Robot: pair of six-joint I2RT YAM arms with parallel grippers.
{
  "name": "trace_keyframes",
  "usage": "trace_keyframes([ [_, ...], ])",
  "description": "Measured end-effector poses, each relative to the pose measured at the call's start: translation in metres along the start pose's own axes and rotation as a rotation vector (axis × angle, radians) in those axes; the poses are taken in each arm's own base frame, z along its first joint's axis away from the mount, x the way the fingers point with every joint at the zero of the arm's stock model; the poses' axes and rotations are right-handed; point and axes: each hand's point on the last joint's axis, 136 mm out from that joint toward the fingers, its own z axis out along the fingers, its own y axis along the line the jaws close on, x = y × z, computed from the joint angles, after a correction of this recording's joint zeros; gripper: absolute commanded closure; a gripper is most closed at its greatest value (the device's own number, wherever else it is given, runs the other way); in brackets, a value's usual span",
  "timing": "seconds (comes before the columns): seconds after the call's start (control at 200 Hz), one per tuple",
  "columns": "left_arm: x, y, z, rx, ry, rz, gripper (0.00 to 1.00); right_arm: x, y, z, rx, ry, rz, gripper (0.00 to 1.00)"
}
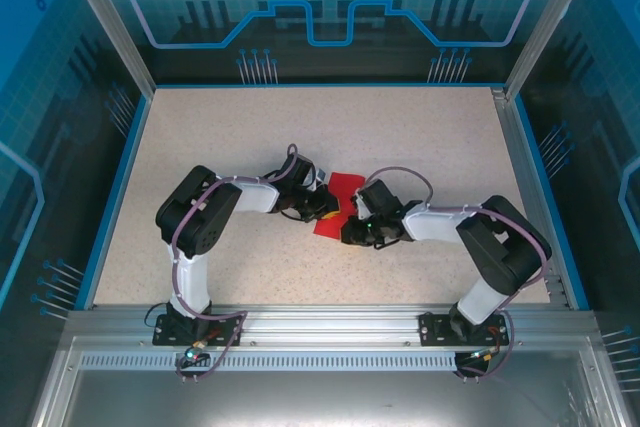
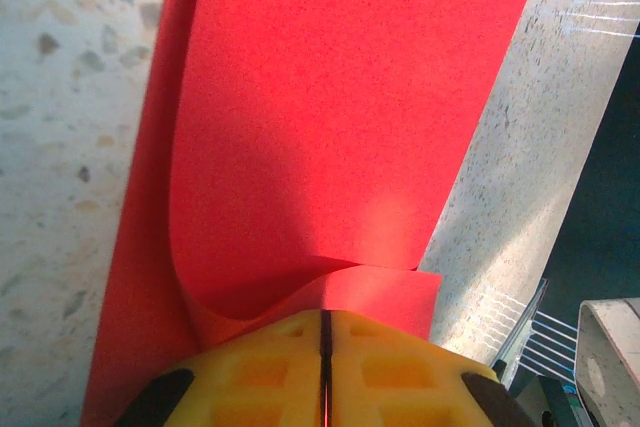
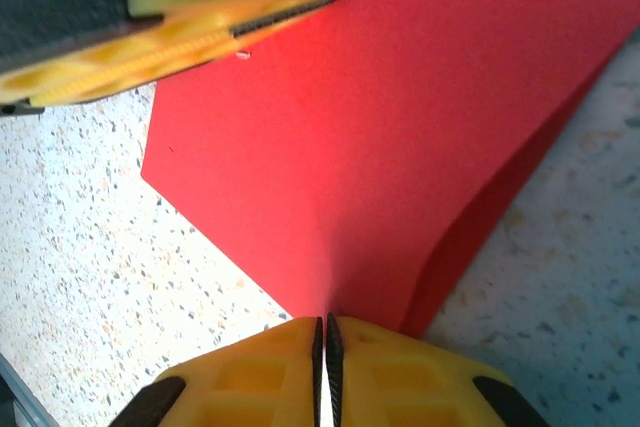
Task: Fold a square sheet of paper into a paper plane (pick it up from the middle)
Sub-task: Fold the triangle a second time at the center of the table.
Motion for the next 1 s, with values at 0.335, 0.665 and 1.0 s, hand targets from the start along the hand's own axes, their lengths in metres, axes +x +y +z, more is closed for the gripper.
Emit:
trace_keyframes([
  [0.335,0.0,-0.001,0.0,0.005,0.0,0.001,0.89,0.015,-0.007,-0.028,0.02,-0.007,0.028,0.83],
  [0.665,0.0,-0.002,-0.001,0.011,0.003,0.001,0.88,-0.034,0.035,-0.026,-0.067,-0.084,0.023,0.82],
  [1.0,-0.001,-0.004,-0.001,0.02,0.004,0.002,0.83,-0.026,0.006,0.008,0.011,-0.012,0.08,0.85],
])
